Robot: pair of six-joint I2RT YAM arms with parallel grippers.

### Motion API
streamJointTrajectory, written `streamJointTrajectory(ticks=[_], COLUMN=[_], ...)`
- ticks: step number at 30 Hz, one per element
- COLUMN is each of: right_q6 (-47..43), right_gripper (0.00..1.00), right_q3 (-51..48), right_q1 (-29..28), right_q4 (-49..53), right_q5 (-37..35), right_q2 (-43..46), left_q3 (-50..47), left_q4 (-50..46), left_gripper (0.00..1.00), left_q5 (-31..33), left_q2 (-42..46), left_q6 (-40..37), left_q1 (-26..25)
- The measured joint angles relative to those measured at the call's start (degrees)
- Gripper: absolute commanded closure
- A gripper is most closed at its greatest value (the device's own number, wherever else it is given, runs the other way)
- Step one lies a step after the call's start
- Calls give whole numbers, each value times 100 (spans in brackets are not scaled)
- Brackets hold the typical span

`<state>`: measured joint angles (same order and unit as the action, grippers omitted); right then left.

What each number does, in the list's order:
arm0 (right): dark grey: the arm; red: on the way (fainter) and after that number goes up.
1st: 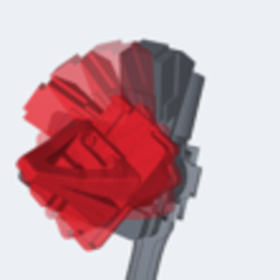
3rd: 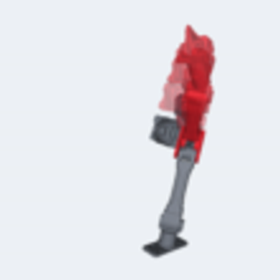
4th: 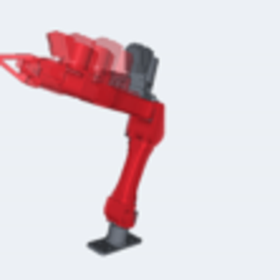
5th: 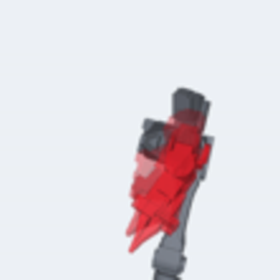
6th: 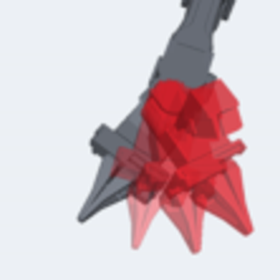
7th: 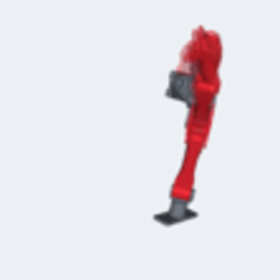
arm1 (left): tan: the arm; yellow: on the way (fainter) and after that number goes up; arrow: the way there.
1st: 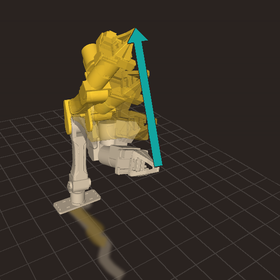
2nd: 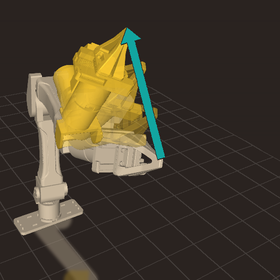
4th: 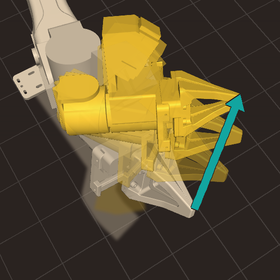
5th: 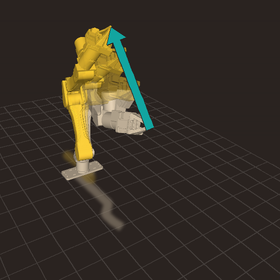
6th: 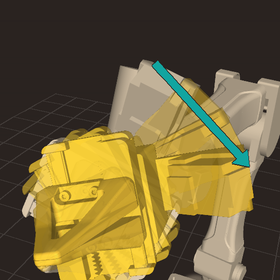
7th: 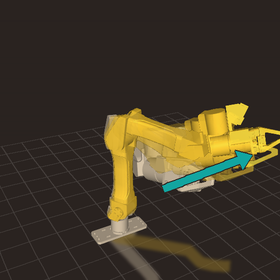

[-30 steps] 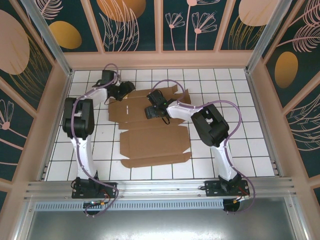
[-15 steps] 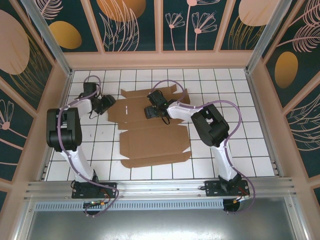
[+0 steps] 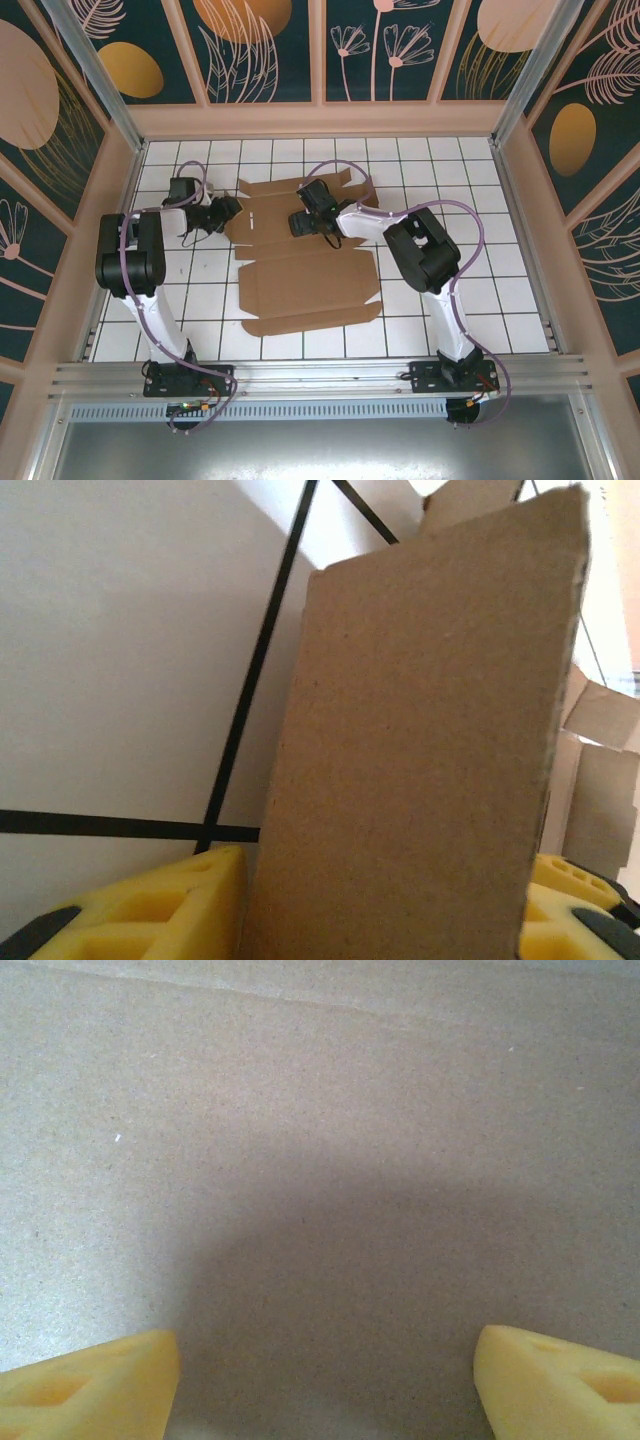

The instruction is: Fold the paper box

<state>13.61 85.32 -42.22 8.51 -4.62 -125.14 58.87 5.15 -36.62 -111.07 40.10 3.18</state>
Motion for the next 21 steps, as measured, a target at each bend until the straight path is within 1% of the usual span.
streamJointTrajectory(ticks=[3,4,6,10,12,17,21], right_q6=[0,0,0,0,0,0,-2], right_gripper=[22,22,22,22,22,21,22], right_q3=[-2,-2,-2,-2,-2,-11,-37], right_q1=[24,24,28,31,37,39,50], right_q4=[0,0,0,-17,-17,-24,-70], right_q5=[63,81,87,116,125,127,125], right_q2=[7,9,9,9,9,9,11], left_q3=[-92,-138,-190,-210,-208,-90,205], left_q4=[223,328,496,730,785,743,761], left_gripper=[55,53,47,34,31,29,30], left_q5=[-157,-219,-367,-575,-577,-448,-437], left_q2=[26,59,122,236,280,227,-160], left_q6=[155,234,380,544,527,503,520], left_q1=[37,37,15,-221,-372,-579,-750])
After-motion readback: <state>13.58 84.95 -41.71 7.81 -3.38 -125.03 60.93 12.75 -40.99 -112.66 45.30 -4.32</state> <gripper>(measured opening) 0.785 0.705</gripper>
